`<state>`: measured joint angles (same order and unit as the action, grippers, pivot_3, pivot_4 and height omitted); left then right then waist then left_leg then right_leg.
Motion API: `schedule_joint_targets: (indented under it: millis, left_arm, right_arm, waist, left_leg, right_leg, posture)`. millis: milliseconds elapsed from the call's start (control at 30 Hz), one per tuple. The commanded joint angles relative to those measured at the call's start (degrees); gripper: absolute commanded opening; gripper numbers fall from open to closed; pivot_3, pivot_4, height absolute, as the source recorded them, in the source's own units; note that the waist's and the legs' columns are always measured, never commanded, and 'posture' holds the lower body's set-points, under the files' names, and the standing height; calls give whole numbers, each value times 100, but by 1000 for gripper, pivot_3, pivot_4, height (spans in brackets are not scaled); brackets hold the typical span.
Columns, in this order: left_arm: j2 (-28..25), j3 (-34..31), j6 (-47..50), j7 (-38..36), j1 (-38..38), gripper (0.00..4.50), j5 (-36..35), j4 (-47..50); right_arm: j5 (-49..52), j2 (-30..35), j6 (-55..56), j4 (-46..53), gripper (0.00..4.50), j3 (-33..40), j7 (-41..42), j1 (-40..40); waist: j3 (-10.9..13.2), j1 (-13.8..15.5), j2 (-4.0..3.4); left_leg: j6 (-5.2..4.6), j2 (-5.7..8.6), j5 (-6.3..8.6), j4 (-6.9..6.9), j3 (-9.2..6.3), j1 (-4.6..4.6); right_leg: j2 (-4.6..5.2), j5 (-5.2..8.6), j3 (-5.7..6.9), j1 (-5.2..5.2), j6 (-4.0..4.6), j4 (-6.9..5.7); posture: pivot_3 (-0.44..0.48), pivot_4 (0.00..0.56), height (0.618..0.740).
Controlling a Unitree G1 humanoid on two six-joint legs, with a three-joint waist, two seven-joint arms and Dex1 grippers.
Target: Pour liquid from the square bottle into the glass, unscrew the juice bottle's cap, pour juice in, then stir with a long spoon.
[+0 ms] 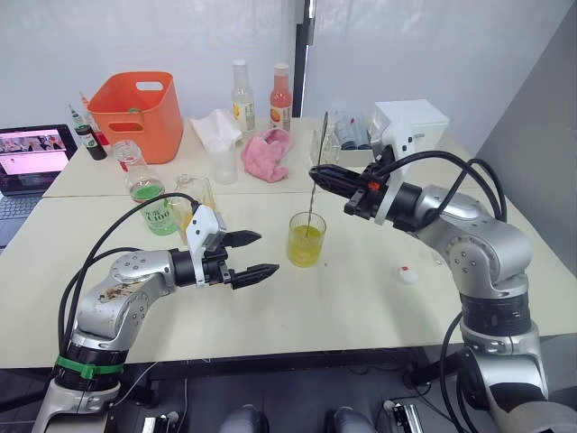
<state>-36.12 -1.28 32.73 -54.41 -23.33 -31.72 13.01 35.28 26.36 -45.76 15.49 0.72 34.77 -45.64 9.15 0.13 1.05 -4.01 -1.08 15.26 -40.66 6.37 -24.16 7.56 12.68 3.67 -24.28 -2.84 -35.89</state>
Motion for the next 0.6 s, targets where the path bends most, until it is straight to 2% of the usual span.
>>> schedule_joint_targets:
  millis: [33,300,467,600]
  left_arm:
    - [10,-90,-32,30,13,4464,-96,237]
    - [20,-88,-28,35,33,4464,-100,257]
    - [25,-90,-34,34,45,4464,-100,263]
    - [28,-101,-30,37,63,4464,-109,286]
  right_arm:
    - [205,-152,-58,200,0,103,-79,-131]
    - [-190,-441,521,-413,0,134,-167,-242]
    - [-644,-384,1076,-1064,0,213,-267,-358]
    - [-731,-278,1149,-1180,0,198,-136,-367]
  waist:
    - [0,-6,0]
    - [0,-9,0]
    - [0,-14,0]
    - [0,-16,0]
  left_leg:
    - [0,0,0,0,0,0]
    - [0,1,0,0,0,0]
    - [1,3,0,0,0,0]
    - [2,3,-1,0,0,0]
  right_leg:
    - [0,0,0,0,0,0]
    - [-1,0,1,0,0,0]
    - [0,0,1,0,0,0]
    - [-1,0,1,-1,0,1]
  posture:
    - [0,150,740]
    - [0,150,740]
    - [0,150,740]
    - [0,150,740]
